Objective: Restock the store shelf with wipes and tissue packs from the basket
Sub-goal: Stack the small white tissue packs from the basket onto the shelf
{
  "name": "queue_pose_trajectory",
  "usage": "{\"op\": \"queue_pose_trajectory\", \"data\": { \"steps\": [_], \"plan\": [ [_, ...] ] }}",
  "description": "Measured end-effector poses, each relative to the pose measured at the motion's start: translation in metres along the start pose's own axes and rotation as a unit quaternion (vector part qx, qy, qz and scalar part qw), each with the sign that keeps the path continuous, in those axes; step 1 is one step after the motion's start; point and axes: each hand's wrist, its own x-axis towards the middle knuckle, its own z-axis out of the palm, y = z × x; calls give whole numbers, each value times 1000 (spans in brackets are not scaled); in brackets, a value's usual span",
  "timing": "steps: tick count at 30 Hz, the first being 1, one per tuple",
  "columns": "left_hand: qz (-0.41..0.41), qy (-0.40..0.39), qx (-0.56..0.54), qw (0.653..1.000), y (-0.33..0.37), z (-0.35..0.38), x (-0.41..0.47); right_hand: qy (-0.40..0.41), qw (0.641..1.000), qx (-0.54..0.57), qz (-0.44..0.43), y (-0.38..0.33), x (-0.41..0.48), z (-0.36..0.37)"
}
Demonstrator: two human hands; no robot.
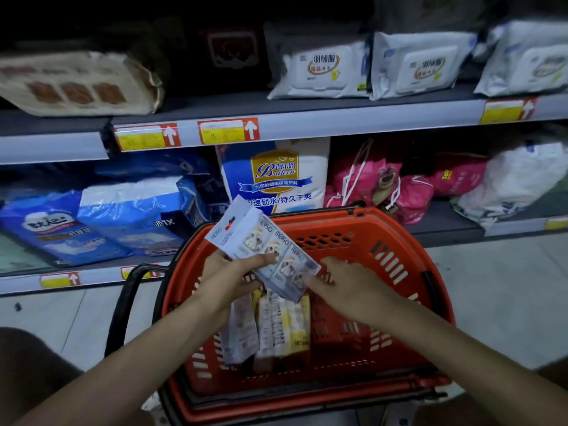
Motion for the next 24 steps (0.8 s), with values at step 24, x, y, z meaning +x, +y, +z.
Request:
{"op": "queue_pose_trajectory", "data": {
  "steps": [24],
  "plan": [
    [387,-187,480,764,2,-8,10,45,661,726,184,-1,30,11]
  ]
}}
